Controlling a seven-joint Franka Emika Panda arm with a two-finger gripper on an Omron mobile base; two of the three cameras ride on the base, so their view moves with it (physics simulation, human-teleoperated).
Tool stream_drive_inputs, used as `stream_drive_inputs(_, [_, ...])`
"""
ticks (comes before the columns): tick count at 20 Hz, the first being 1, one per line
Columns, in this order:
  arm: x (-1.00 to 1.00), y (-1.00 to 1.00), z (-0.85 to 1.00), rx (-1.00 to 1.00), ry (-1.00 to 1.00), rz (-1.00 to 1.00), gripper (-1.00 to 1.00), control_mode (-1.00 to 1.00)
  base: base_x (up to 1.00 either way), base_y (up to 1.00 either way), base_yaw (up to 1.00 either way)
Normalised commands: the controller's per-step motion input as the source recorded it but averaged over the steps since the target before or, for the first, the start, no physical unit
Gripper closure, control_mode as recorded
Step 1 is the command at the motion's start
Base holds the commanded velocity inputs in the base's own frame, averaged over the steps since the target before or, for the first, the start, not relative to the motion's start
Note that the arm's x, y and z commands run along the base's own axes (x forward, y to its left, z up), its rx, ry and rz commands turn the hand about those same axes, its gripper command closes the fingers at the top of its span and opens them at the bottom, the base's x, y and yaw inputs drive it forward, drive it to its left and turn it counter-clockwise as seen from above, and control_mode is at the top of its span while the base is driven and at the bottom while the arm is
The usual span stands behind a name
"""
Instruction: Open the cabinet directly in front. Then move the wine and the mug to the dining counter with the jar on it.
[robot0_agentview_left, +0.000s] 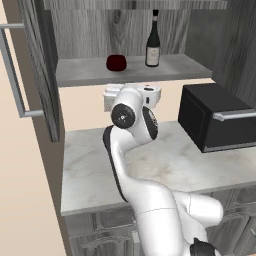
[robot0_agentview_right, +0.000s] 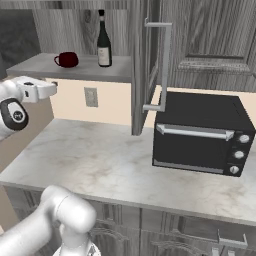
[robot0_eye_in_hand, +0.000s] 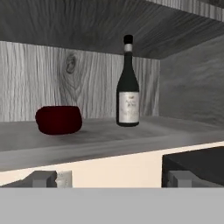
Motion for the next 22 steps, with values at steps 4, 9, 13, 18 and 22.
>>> stream_drive_inputs(4, [0.00, 0.00, 0.00, 0.00, 0.00, 0.00, -1.00, -1.00, 0.00, 0.00, 0.00])
stream_drive_inputs(9, [-0.07, 0.04, 0.13, 0.00, 0.00, 0.00, -1.00, -1.00, 0.00, 0.00, 0.00])
stream_drive_inputs(13, [-0.36, 0.01, 0.30, 0.06, 0.00, 0.01, -1.00, -1.00, 0.00, 0.00, 0.00])
stream_drive_inputs(18, [-0.13, 0.01, 0.26, 0.06, -0.09, 0.00, -1.00, -1.00, 0.00, 0.00, 0.00])
stream_drive_inputs(22, [0.04, 0.22, 0.00, 0.01, -0.06, 0.00, -1.00, -1.00, 0.00, 0.00, 0.00])
